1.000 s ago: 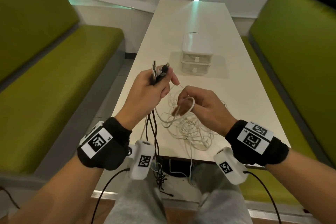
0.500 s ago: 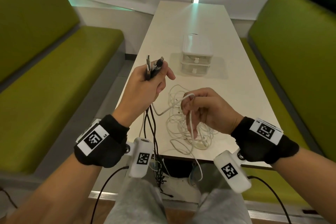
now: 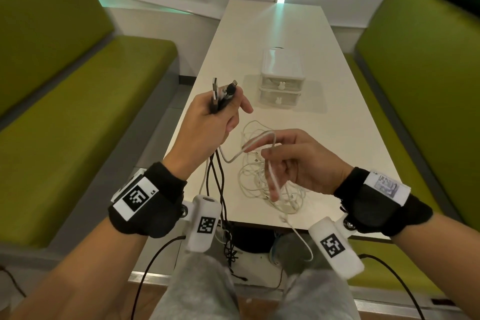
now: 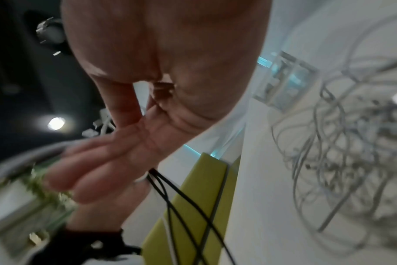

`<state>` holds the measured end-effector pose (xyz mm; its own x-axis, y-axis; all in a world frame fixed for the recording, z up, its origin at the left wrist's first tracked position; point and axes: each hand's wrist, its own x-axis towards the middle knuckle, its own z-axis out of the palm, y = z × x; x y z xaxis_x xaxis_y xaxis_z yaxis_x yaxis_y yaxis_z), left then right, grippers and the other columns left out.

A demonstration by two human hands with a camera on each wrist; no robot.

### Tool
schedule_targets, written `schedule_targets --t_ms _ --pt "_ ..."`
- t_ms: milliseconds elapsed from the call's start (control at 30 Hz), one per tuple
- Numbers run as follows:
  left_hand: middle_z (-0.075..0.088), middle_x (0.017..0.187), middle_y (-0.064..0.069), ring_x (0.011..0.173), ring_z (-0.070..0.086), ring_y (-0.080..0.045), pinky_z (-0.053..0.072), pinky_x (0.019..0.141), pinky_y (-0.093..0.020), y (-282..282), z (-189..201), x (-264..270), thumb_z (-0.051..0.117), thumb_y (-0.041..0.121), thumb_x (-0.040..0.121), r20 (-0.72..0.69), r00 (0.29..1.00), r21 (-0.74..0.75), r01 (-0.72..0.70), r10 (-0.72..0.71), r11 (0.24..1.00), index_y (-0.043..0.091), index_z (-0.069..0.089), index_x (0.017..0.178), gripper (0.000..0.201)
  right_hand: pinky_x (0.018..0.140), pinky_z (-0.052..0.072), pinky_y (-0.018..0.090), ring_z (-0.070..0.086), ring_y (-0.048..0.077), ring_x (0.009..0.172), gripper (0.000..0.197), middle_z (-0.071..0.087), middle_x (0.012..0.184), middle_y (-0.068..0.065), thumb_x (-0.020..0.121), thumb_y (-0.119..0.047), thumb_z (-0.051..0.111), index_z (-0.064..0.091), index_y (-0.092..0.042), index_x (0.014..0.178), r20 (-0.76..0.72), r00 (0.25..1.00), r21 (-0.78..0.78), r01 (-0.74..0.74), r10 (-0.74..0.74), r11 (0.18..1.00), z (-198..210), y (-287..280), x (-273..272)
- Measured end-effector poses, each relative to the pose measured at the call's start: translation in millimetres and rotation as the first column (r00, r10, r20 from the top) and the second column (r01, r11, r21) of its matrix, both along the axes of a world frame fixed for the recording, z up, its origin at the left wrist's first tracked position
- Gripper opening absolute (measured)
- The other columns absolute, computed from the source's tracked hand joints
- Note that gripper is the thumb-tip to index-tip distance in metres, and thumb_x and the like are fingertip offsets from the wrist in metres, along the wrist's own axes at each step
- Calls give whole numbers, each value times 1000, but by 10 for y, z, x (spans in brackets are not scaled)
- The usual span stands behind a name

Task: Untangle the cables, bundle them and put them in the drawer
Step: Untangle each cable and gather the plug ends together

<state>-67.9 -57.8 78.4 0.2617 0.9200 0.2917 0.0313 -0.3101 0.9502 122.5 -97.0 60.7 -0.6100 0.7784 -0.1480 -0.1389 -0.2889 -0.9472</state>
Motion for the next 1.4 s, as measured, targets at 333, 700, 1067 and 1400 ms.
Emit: schedule_targets --t_ms 333,700,1067,1400 --pt "33 58 -3 47 22 -16 22 45 -24 20 -40 41 46 38 100 -54 998 8 -9 10 1000 19 67 75 38 74 49 16 63 -3 79 42 71 102 -7 81 6 51 71 -19 109 768 568 516 -275 -296 811 -220 65 45" --pt "31 54 -6 44 27 -8 25 45 -16 -50 -211 272 42 45 95 -52 999 -52 11 -13 999 8 69 79 49 86 54 29 67 0 87 28 75 94 -9 92 -34 59 66 -29 119 763 643 389 -374 -67 842 -393 4 50" --pt "37 43 0 39 31 -11 31 42 -27 4 -307 382 37 54 90 72 997 -260 46 -28 964 -1 58 61 66 65 42 11 62 1 69 28 73 80 -4 97 -40 53 71 -19 103 860 509 306 -446 -43 841 -663 98 155" --pt "38 38 3 37 31 -6 32 48 -9 42 -466 322 56 35 96 -66 998 -195 -22 9 981 4 58 47 58 88 47 29 53 8 93 17 57 101 -9 93 -30 61 69 -18 102 929 286 348 -460 -234 817 -827 147 269"
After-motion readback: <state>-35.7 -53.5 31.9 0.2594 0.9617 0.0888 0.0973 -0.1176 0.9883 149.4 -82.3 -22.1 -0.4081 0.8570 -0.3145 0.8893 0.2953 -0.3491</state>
